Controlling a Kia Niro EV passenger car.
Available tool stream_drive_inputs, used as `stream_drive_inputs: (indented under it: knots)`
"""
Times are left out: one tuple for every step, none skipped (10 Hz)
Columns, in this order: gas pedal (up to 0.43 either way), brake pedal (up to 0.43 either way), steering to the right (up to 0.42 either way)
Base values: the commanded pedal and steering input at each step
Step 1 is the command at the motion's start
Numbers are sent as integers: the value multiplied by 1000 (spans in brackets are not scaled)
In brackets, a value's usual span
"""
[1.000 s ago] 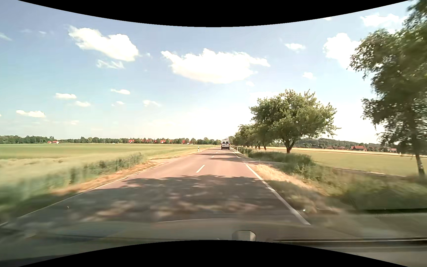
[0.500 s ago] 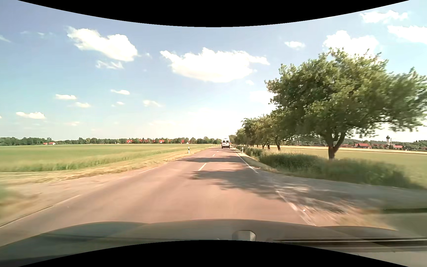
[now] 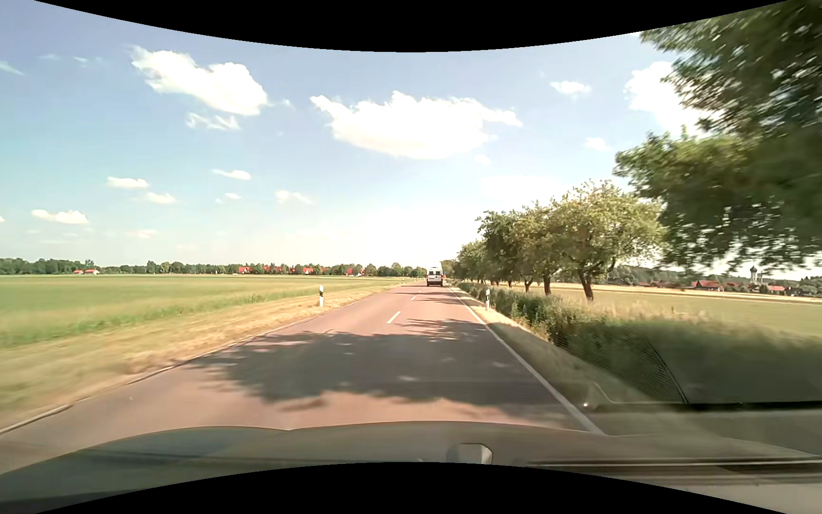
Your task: Follow the waypoints while adhering to traffic rules and regulations
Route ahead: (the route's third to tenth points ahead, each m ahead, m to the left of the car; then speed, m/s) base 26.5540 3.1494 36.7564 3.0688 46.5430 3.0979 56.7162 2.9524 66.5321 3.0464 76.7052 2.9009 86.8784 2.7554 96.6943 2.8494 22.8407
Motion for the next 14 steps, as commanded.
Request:
stream_drive_inputs:
  knots:
    - [0,6,0]
    - [0,6,0]
    - [0,6,2]
    - [0,6,3]
    - [8,6,3]
    - [47,6,3]
    - [47,6,3]
    - [47,6,3]
    - [47,6,3]
    - [47,6,2]
    - [47,6,1]
    - [0,6,0]
    - [0,6,0]
    - [0,6,0]
